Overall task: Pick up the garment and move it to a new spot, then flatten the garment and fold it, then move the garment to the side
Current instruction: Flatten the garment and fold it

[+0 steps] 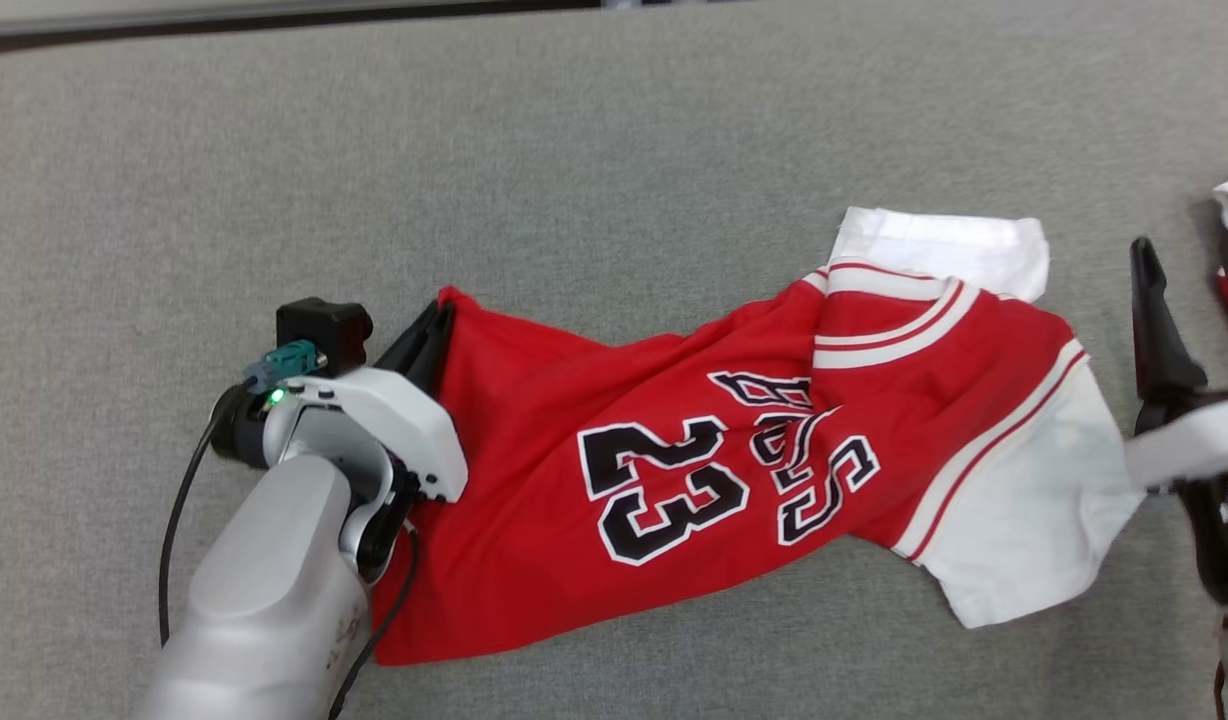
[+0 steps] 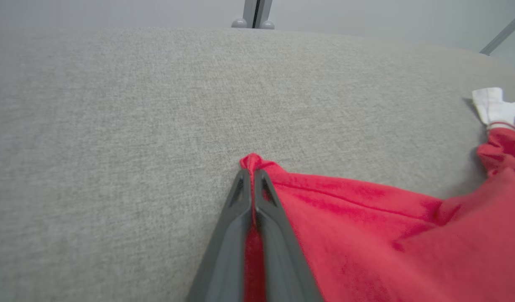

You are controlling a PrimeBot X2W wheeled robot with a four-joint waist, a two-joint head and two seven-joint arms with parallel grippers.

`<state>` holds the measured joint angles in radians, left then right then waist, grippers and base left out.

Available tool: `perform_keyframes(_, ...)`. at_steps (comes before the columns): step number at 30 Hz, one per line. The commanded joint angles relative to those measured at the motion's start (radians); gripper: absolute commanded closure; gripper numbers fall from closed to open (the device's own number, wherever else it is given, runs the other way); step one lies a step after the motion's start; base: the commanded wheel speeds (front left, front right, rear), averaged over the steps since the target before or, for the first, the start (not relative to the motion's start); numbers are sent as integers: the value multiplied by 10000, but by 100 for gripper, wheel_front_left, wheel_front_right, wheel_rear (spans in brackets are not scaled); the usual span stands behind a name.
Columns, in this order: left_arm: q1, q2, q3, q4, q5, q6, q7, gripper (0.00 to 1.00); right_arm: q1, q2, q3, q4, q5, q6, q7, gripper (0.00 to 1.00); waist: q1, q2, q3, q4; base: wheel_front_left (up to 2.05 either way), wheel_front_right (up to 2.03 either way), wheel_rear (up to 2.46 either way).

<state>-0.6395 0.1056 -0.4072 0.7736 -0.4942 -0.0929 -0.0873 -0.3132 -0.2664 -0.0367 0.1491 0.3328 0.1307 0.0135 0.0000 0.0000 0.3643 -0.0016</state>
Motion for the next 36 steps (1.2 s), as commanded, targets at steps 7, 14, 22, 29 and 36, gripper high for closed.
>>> perform_keyframes(7,-466,-143,-211,96,7,-81,-369,100,-1835,-959,1101,2185,778,-3,1288,0,0,0,897,564,0,0,0)
perform_keyframes(14,-545,-161,-261,266,-113,-138,-718,100,-2760,-1575,2703,3450,1865,-3,2745,39,0,0,993,688,0,0,0)
perform_keyframes(22,-530,50,84,-468,-184,66,-1457,100,-3269,-2514,3148,3075,2585,-4,1352,100,0,0,750,747,0,0,0)
perform_keyframes(29,-35,769,755,-2784,-13,614,-1723,100,-2785,-2871,2520,1793,2136,-4,-881,100,0,0,79,532,0,0,0)
perform_keyframes(36,733,1549,1373,-5696,64,1289,-1545,100,-2287,-2779,1545,1,1579,-6,-1418,100,0,0,-589,216,0,0,0)
